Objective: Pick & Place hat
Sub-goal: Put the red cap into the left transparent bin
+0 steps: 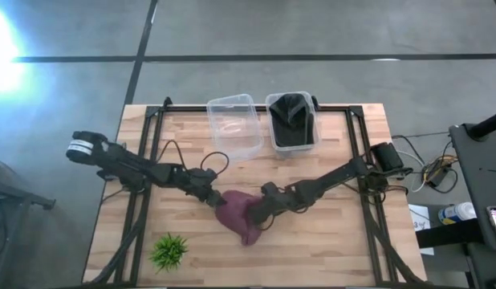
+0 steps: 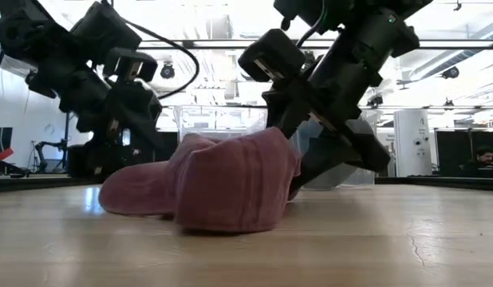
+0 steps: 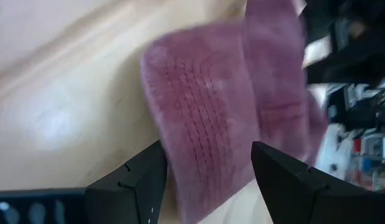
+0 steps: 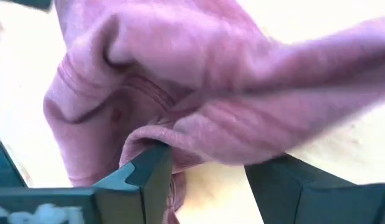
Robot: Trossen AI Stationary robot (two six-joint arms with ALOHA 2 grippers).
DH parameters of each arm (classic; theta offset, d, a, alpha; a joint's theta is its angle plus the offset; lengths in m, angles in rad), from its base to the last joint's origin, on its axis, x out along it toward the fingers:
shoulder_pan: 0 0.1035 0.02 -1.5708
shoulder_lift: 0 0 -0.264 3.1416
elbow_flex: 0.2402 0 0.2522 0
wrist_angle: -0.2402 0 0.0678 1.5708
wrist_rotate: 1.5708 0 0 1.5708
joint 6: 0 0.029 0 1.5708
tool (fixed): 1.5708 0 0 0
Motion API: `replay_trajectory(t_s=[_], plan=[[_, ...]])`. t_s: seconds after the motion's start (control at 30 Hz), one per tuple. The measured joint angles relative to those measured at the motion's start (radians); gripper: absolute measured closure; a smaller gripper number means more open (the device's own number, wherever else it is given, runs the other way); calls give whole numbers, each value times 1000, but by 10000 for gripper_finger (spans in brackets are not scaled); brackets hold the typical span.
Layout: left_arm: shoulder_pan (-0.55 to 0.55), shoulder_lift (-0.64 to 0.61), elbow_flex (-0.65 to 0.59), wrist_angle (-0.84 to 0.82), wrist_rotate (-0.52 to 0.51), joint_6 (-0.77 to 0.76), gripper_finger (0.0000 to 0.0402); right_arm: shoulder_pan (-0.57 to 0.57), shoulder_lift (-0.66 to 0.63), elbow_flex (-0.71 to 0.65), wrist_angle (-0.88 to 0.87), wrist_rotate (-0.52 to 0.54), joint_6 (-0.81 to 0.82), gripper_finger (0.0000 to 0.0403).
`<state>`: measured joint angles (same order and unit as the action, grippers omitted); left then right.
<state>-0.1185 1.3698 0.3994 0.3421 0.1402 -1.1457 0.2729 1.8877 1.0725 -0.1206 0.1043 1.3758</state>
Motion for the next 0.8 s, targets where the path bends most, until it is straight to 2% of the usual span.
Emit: replay_trajectory(t_s=[0.2, 0.4, 0.47, 0.6, 0.8], plan=[[-5, 45, 4, -18, 6, -6, 177, 0, -1, -1, -2, -5, -7, 216], [-5, 64, 2, 175, 1, -13, 180, -1, -2, -6, -3, -12, -11, 216], [-5, 57, 2, 193, 9, -13, 190, -1, -2, -6, -3, -15, -23, 216], [-13, 37, 4, 186, 27, 9, 245, -3, -11, -6, -3, -16, -54, 216], [-14, 31, 10, 195, 26, 27, 382, -12, -46, -3, -4, -18, -106, 216]])
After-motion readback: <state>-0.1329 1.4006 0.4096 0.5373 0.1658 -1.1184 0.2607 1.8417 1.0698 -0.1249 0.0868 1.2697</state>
